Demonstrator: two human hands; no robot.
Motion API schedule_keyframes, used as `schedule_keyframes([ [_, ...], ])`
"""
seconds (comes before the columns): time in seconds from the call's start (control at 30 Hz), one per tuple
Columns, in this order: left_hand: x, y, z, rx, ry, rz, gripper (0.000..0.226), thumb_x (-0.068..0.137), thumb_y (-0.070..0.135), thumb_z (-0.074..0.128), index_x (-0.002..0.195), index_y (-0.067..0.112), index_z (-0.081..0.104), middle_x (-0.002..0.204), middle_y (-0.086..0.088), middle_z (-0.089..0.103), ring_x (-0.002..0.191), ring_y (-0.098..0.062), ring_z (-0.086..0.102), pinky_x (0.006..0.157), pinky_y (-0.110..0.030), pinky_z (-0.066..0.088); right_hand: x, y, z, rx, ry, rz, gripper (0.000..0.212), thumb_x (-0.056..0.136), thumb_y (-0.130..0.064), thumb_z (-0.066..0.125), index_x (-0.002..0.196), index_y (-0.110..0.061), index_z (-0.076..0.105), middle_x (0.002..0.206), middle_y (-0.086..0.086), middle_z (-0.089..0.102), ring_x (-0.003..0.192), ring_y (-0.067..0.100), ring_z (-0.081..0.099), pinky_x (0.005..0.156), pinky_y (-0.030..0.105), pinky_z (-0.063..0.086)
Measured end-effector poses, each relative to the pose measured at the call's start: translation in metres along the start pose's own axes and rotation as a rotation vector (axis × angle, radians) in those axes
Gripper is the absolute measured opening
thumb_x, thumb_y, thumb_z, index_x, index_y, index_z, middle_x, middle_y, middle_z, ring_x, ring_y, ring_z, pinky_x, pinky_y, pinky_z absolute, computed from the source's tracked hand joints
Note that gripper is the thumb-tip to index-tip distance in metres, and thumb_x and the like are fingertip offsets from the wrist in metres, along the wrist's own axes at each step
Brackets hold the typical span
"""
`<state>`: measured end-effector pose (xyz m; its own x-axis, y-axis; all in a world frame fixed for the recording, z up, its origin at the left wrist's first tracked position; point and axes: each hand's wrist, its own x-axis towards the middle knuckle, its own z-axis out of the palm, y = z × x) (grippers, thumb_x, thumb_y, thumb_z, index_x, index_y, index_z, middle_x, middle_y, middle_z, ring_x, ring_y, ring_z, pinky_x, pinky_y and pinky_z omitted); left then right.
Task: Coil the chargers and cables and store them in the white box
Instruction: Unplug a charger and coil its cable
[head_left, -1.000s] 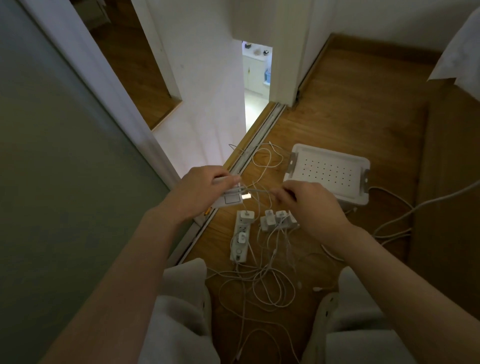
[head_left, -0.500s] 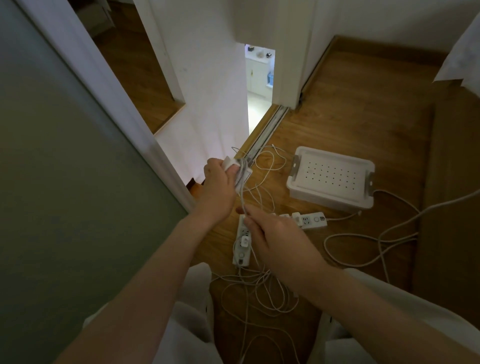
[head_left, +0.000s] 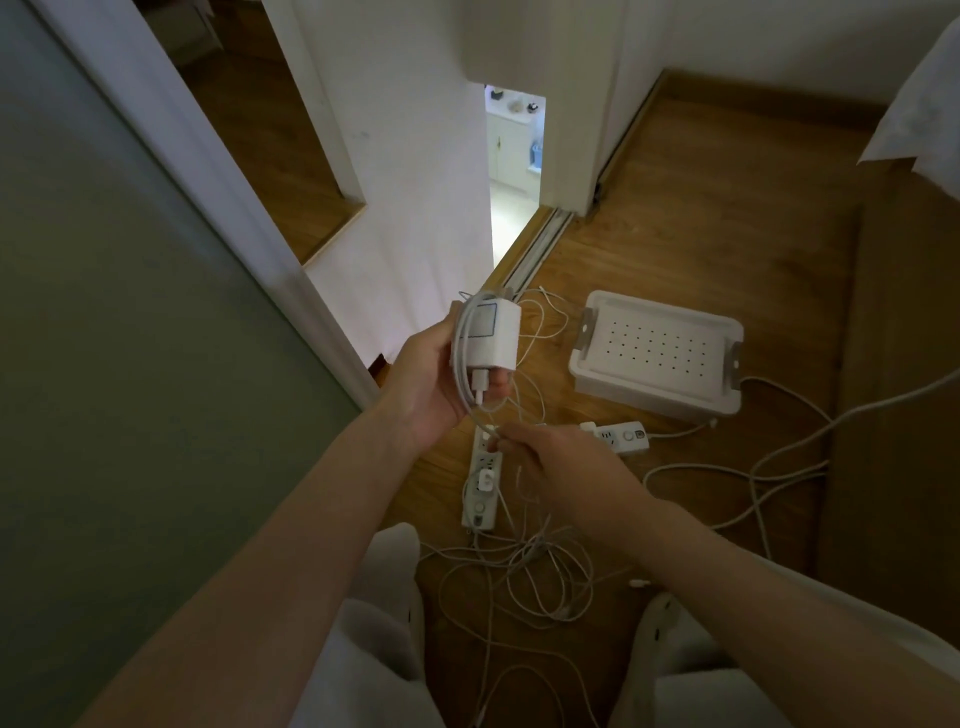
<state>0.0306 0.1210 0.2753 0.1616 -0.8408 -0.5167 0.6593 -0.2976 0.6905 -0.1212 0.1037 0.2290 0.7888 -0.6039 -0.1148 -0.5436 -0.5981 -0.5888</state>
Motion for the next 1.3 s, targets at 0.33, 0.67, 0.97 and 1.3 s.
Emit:
schedule_keyframes([
  [0.33, -0.002, -0.002, -0.006, 0.832, 0.011, 0.246, 0.034, 0.093, 0.045, 0.042, 0.092, 0.019, 0.063, 0.078, -0.003, 0.061, 0.067, -0.014, 0.058, 0.055, -0.024, 0.043, 0.011, 0.024, -0.03, -0.095, -0.008, 0.101, 0.029, 0.098, -0.037, 0.039, 0.094, -0.021, 0.063, 0.067, -0.014, 0.052, 0.059, 0.003, 0.051, 0.055, 0.016, 0.038],
  [0.67, 0.004, -0.003, -0.024, 1.434, 0.011, 0.403, 0.026, 0.095, 0.045, 0.041, 0.08, 0.029, 0.053, 0.08, 0.002, 0.063, 0.075, -0.013, 0.063, 0.067, -0.03, 0.052, 0.01, 0.031, -0.051, -0.133, 0.124, 0.176, 0.026, 0.094, -0.042, 0.045, 0.087, -0.023, 0.061, 0.067, -0.008, 0.057, 0.06, 0.008, 0.054, 0.052, 0.019, 0.04],
  [0.97, 0.012, -0.011, -0.03, 1.665, 0.239, 0.508, 0.021, 0.1, 0.019, 0.039, 0.118, 0.01, 0.043, 0.114, -0.009, 0.042, 0.095, -0.02, 0.053, 0.077, -0.035, 0.052, 0.0, 0.005, -0.045, -0.031, 0.175, 0.09, 0.027, 0.098, -0.035, 0.038, 0.108, -0.026, 0.061, 0.069, -0.013, 0.055, 0.056, 0.0, 0.05, 0.049, 0.012, 0.035],
  [1.3, 0.02, -0.003, -0.008, 0.814, 0.401, 0.221, 0.032, 0.101, 0.039, 0.025, 0.114, 0.013, 0.037, 0.091, -0.006, 0.057, 0.066, -0.012, 0.06, 0.052, -0.021, 0.051, -0.014, -0.025, -0.004, -0.055, 0.013, -0.127, 0.057, 0.099, -0.014, 0.039, 0.147, -0.031, 0.014, 0.112, 0.001, 0.061, 0.082, 0.013, 0.059, 0.072, 0.028, 0.051],
])
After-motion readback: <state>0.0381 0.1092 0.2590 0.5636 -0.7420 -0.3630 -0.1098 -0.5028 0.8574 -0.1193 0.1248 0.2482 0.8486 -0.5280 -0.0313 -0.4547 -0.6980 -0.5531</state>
